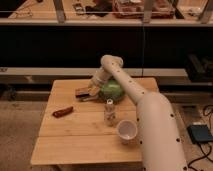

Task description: Place the eraser on the white sponge

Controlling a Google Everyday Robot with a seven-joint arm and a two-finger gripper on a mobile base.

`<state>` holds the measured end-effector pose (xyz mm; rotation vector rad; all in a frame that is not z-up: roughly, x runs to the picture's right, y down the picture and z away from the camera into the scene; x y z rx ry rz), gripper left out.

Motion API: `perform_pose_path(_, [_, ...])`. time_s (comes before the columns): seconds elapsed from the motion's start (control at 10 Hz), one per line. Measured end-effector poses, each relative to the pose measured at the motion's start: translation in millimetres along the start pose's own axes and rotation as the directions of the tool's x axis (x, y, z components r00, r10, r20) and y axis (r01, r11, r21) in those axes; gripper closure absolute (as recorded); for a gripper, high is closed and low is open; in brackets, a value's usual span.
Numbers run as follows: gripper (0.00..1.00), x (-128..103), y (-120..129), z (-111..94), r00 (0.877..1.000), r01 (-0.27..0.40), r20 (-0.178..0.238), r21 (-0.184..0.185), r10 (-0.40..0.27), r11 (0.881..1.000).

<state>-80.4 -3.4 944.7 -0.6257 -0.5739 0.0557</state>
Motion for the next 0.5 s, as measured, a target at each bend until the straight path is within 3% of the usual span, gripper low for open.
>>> perform_pose_path(0.2, [0.20,12,0,-9,0.999,-0.036,-0.005,-0.006,0.036,0.999])
perform_pose_path(0.3, [0.20,17,-6,-20,0.998,-0.057,0.001,0.013,0.057,0.998])
perform_pose_path(0.5, [0.20,34,-24,-57,0.994,-0.105,0.019,0.086,0.104,0.991])
